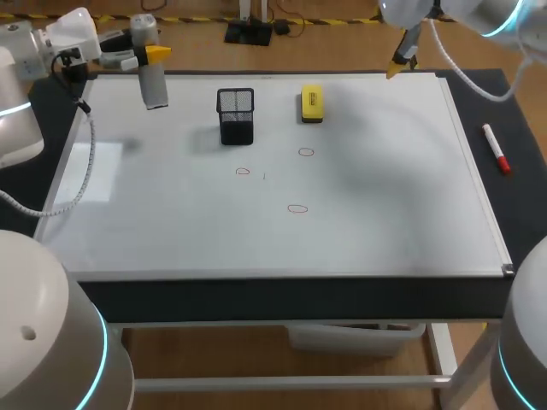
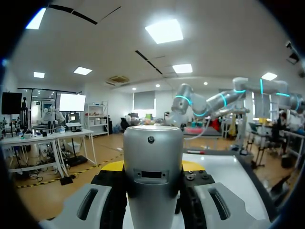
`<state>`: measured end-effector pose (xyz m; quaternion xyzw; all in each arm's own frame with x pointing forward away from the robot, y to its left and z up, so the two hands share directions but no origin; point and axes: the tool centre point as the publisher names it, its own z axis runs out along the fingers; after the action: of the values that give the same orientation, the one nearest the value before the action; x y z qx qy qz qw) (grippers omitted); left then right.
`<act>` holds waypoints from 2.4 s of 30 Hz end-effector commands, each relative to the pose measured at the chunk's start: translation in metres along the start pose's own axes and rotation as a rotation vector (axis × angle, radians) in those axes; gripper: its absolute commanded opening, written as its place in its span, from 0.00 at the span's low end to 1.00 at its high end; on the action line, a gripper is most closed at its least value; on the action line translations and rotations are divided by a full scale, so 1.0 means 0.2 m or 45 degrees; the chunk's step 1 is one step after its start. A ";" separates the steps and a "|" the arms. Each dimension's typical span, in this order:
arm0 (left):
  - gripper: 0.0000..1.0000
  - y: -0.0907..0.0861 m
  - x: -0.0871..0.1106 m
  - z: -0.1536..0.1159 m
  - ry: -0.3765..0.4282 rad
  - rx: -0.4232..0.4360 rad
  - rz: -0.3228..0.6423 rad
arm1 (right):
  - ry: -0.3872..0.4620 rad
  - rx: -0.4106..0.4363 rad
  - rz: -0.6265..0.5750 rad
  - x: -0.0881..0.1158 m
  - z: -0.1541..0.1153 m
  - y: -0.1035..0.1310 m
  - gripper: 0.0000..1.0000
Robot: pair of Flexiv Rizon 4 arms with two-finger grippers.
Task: Pick up the inspection probe, press it on each red-marked spot on the whiteboard one by one, put down the probe, pick up the eraser, and wipe off all the red marks.
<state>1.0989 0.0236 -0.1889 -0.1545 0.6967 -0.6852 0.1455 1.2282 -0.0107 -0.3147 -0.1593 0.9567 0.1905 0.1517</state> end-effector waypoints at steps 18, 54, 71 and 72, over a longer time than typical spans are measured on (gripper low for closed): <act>0.00 -0.01 0.00 0.00 -0.002 0.000 0.002 | 0.678 -0.022 -0.386 0.05 0.13 0.16 1.00; 0.00 -0.01 0.00 0.00 -0.002 0.000 0.002 | 0.832 -0.042 -0.940 0.07 0.31 0.35 1.00; 0.00 -0.01 0.00 0.00 -0.002 0.000 0.002 | 0.772 -0.272 -1.421 0.13 0.40 0.45 1.00; 0.00 -0.01 0.00 0.00 -0.002 0.000 0.002 | 0.768 -0.276 -1.429 0.13 0.41 0.45 1.00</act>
<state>1.0988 0.0235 -0.1889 -0.1545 0.6967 -0.6853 0.1456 1.1811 0.0943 -0.3667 -0.6909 0.7101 0.1307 -0.0383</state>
